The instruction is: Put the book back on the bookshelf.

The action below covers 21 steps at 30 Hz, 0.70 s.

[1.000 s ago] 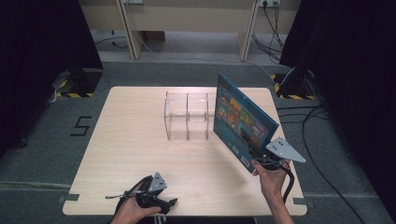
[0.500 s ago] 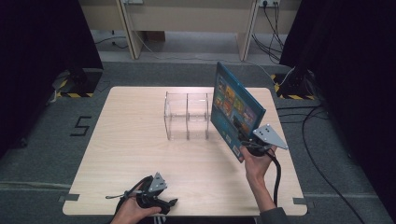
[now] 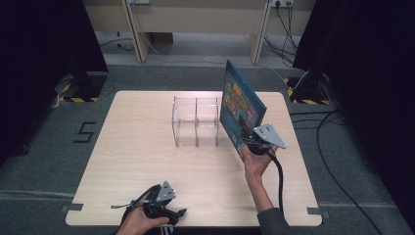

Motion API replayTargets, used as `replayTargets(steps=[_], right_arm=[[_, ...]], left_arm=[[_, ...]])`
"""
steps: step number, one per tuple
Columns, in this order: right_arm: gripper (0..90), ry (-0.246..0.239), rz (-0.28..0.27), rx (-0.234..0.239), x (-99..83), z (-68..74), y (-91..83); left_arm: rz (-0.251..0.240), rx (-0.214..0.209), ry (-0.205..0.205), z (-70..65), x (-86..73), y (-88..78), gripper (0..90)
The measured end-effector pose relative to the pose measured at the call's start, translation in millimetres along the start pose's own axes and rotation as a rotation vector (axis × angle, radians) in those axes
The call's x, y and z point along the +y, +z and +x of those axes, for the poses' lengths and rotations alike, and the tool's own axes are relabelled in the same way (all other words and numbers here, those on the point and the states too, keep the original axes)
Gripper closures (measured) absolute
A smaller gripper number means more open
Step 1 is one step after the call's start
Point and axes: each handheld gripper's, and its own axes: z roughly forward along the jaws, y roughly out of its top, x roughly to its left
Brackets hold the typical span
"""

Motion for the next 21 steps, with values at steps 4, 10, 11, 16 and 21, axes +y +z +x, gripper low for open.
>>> replayTargets(steps=[4,10,11,16,21], right_arm=[[82.7,-0.017,0.001,-0.032,-3.8,4.1,9.3],[82.7,-0.046,0.005,-0.081,-10.2,9.8,18.3],[82.7,-0.040,0.007,-0.085,-11.7,10.0,19.2],[82.5,-0.011,0.002,-0.099,-17.6,9.6,22.8],[82.2,-0.003,-0.002,-0.111,-18.5,11.9,21.9]], left_arm=[[0.000,0.000,0.002,-0.4,-0.1,-0.1,13.8],[0.000,-0.001,0.004,-0.7,-0.4,-0.3,13.9],[0.000,-0.001,0.004,-0.8,-0.4,-0.3,13.9],[0.002,-0.005,0.008,-1.4,-0.2,-0.3,13.9],[0.002,-0.007,0.010,-1.6,-0.4,-0.5,13.9]])
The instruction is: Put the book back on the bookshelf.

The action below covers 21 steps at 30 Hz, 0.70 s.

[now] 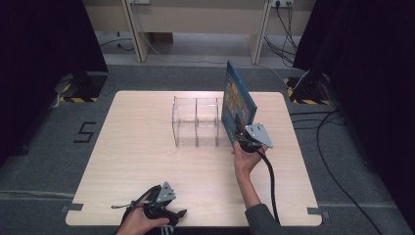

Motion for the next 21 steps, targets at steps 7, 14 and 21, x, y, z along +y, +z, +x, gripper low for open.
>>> replayTargets(steps=[7,14,21], right_arm=[[76.4,0.024,0.004,-0.011,-0.6,-0.9,-5.4],[62.2,-0.023,0.052,-0.002,-1.3,-4.0,-11.4],[50.5,-0.025,0.133,0.057,-3.1,-9.2,-24.4]], left_arm=[[0.000,0.001,0.000,-0.2,0.0,0.0,13.8],[-0.001,-0.001,0.000,-0.3,0.0,0.2,13.8],[-0.002,-0.001,-0.001,-0.4,0.0,0.3,13.8]])
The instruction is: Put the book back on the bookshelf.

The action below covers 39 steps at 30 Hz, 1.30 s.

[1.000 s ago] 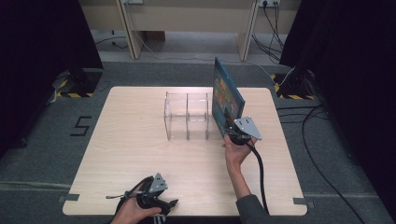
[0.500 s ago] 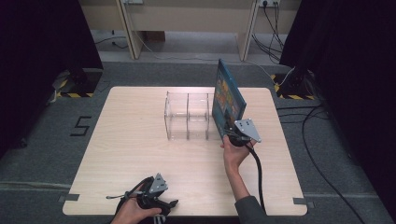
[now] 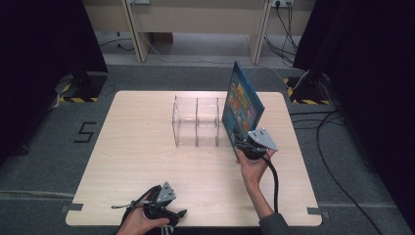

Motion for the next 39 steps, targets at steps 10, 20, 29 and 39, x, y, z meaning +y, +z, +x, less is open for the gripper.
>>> replayTargets(steps=[10,20,29,39], right_arm=[[46.5,0.032,0.077,0.075,-14.4,-9.2,-22.7],[52.1,0.129,0.155,0.133,-33.1,-8.3,-24.7],[56.0,0.212,0.194,0.121,-43.3,-6.4,-29.5],[61.1,0.279,0.189,0.150,-45.4,-7.2,-33.3]], left_arm=[[0.000,0.001,0.000,-0.1,0.2,0.2,13.6],[0.008,-0.006,0.009,-0.8,-0.1,-0.7,13.7],[0.008,-0.007,0.009,-0.9,0.0,-0.7,13.7],[0.009,-0.007,0.010,-0.9,0.1,-0.6,13.7]])
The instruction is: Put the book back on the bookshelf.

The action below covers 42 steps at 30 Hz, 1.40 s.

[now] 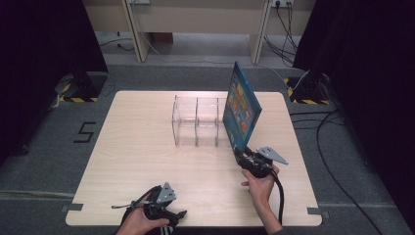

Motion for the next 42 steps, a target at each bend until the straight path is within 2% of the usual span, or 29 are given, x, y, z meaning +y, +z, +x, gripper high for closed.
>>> replayTargets(steps=[5,8,13,14,17,21,24,26,28,29,31,33,35,37,39,42], right_arm=[[66.5,-0.023,0.005,0.006,-1.3,3.4,0.1],[72.1,0.004,-0.001,0.023,-1.7,2.9,-0.2],[72.3,0.040,-0.012,0.018,-2.5,3.9,-0.4],[72.4,0.062,-0.013,0.013,-2.8,4.0,-0.9],[73.8,0.047,-0.013,0.002,-2.9,4.7,-1.7],[74.1,0.059,-0.017,0.000,-3.0,5.7,-2.3],[73.8,0.089,-0.019,-0.002,-4.0,6.9,-2.9],[72.7,0.142,-0.035,0.005,-6.6,5.5,-3.2],[73.6,0.162,-0.042,0.004,-7.6,4.7,-4.0],[73.6,0.148,-0.039,0.003,-7.3,5.2,-3.9],[73.9,0.162,-0.038,0.013,-7.9,7.0,-3.3],[74.8,0.115,-0.037,0.009,-8.3,9.6,-2.2],[74.8,0.144,-0.033,0.018,-9.2,12.0,-2.1],[75.1,0.132,-0.034,0.021,-9.6,12.9,-1.4],[75.4,0.099,-0.033,0.008,-9.2,13.5,-1.4],[71.7,0.114,-0.031,0.015,-9.3,12.6,-1.5]], left_arm=[[0.000,0.000,0.000,0.0,0.0,0.0,13.7],[0.000,0.000,0.000,0.0,0.0,0.0,13.7],[0.000,-0.003,0.000,-0.3,0.2,0.0,13.8],[0.000,-0.004,0.001,-0.3,0.2,0.1,13.8],[0.000,-0.003,0.002,-0.4,0.2,0.1,13.8],[-0.001,-0.003,0.001,-0.5,0.2,0.2,13.8],[-0.001,-0.003,0.001,-0.5,0.1,0.2,13.8],[-0.002,-0.003,0.000,-0.7,0.1,0.2,13.8],[-0.002,-0.003,0.000,-0.8,0.1,0.2,13.7],[0.000,-0.001,0.001,-0.8,0.2,0.1,13.8],[0.000,-0.001,0.001,-0.8,0.2,0.1,13.8],[-0.001,-0.003,0.000,-0.7,0.1,0.2,13.8],[-0.002,-0.003,0.000,-0.8,0.0,0.2,13.8],[-0.002,-0.003,0.000,-0.8,0.1,0.2,13.8],[-0.002,-0.003,0.001,-0.8,0.0,0.2,13.8],[-0.002,-0.003,0.001,-0.8,0.0,0.1,13.8]])
